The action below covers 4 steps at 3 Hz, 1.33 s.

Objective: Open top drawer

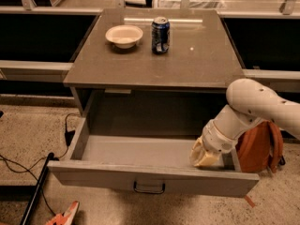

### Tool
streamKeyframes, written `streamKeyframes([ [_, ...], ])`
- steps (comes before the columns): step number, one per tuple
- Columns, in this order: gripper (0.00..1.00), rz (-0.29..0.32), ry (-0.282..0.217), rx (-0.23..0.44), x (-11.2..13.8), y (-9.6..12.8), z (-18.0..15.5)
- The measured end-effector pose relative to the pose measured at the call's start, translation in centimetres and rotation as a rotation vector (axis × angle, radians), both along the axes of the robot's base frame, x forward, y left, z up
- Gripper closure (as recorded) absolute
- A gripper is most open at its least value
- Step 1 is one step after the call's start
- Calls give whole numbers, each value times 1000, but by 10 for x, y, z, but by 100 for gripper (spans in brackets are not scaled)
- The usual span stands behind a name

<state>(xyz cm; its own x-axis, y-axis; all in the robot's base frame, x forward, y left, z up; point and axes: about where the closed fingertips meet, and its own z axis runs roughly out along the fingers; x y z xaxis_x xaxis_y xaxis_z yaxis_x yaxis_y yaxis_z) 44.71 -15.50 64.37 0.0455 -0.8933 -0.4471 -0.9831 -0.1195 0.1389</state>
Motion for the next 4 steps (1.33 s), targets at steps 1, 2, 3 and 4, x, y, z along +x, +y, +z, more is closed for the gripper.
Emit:
streamKeyframes([
  [1,100,11,54,-17,-37,3,8],
  [2,100,11,54,-17,-37,3,8],
  [3,100,9,-22,-5,-35,0,45],
  [4,100,9,-107,-5,-39,-4,92],
])
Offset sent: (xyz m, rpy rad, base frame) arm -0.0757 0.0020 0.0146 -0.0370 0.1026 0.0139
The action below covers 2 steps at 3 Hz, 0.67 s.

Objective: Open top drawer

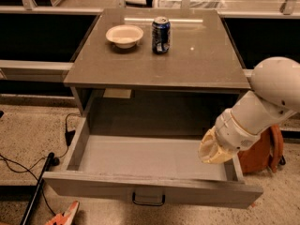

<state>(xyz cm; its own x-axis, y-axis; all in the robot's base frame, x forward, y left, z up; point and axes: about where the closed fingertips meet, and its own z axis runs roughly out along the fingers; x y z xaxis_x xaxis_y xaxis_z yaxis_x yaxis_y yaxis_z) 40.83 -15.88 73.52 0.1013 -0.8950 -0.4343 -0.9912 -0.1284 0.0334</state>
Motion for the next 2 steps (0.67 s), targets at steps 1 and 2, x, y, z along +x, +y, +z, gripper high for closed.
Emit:
streamKeyframes([
  [1,83,0,-9,-3,0,0,4],
  [2,60,0,-9,-3,0,0,4],
])
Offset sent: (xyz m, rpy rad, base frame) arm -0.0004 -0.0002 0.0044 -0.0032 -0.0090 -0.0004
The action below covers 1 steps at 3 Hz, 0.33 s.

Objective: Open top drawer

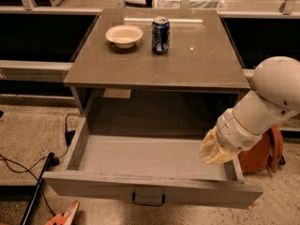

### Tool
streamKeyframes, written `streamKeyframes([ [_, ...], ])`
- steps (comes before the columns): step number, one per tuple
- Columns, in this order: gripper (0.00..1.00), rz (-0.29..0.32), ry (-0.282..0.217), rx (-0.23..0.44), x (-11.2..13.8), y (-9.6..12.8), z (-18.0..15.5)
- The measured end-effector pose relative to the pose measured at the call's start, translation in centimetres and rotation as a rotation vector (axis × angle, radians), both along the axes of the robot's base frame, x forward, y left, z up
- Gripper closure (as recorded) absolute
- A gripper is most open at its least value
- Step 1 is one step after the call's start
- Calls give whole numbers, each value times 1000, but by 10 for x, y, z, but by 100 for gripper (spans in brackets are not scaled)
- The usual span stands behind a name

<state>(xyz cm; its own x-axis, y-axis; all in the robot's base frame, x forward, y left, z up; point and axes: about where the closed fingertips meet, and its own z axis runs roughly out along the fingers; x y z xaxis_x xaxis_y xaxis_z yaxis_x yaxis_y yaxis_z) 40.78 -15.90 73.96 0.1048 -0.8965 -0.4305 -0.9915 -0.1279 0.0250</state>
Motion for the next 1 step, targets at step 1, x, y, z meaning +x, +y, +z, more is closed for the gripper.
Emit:
streamKeyframes([
  [1,36,0,0,0,0,0,0],
])
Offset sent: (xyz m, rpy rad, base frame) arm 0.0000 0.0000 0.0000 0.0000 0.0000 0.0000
